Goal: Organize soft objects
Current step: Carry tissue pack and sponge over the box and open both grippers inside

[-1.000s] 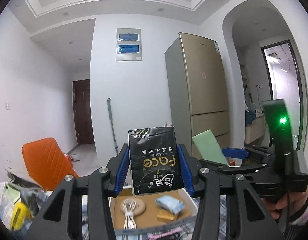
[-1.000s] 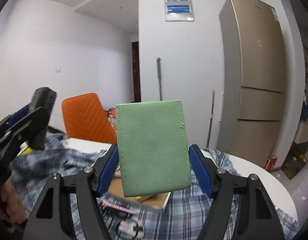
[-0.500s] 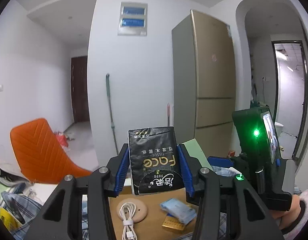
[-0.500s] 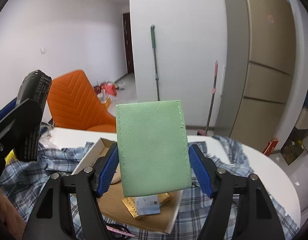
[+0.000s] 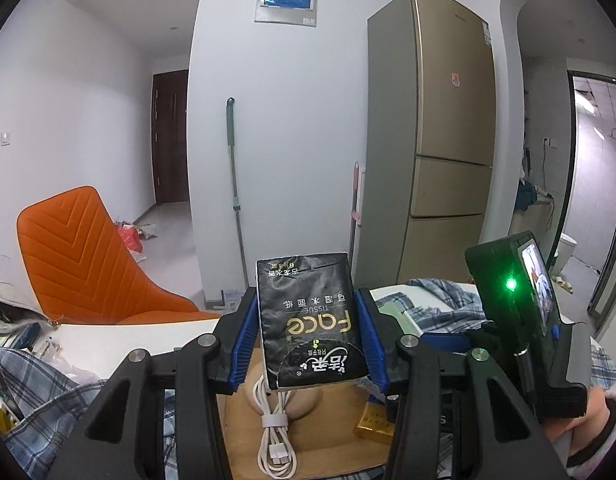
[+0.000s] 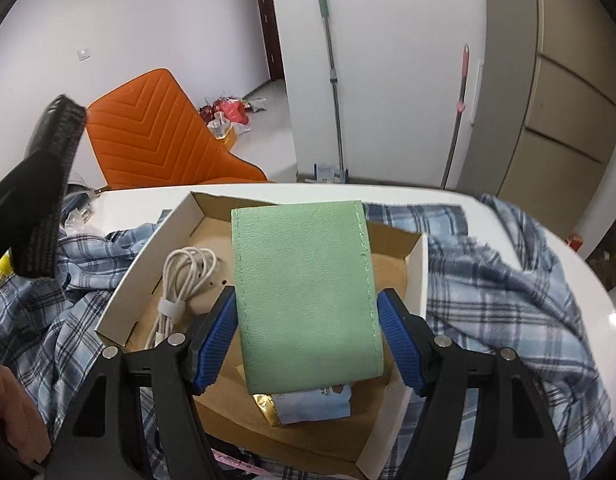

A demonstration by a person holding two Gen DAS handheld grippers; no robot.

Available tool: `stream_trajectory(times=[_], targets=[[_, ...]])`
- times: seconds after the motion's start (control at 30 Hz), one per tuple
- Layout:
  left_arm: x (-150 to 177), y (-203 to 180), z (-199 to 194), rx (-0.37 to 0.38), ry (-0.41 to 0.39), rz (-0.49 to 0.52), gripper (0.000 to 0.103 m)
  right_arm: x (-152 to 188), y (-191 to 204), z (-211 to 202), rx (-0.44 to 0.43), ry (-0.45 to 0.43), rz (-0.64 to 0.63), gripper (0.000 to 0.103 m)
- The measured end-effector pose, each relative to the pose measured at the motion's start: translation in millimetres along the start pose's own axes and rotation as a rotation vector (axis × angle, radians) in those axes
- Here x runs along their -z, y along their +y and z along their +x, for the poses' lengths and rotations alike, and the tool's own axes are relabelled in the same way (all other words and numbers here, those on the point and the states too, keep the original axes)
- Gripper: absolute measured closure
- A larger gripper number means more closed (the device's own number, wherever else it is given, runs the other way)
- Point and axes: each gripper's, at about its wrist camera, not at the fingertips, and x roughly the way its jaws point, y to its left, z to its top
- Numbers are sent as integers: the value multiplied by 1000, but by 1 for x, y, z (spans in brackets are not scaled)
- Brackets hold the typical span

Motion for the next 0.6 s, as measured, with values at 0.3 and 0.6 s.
stream_trajectory(times=[0.3, 0.6], targets=[[1, 1, 7, 13, 31, 10, 54, 11, 0, 14, -2, 41, 7, 22], [4, 0, 20, 25, 78, 9, 54, 9, -16, -14, 46, -5, 25, 20]])
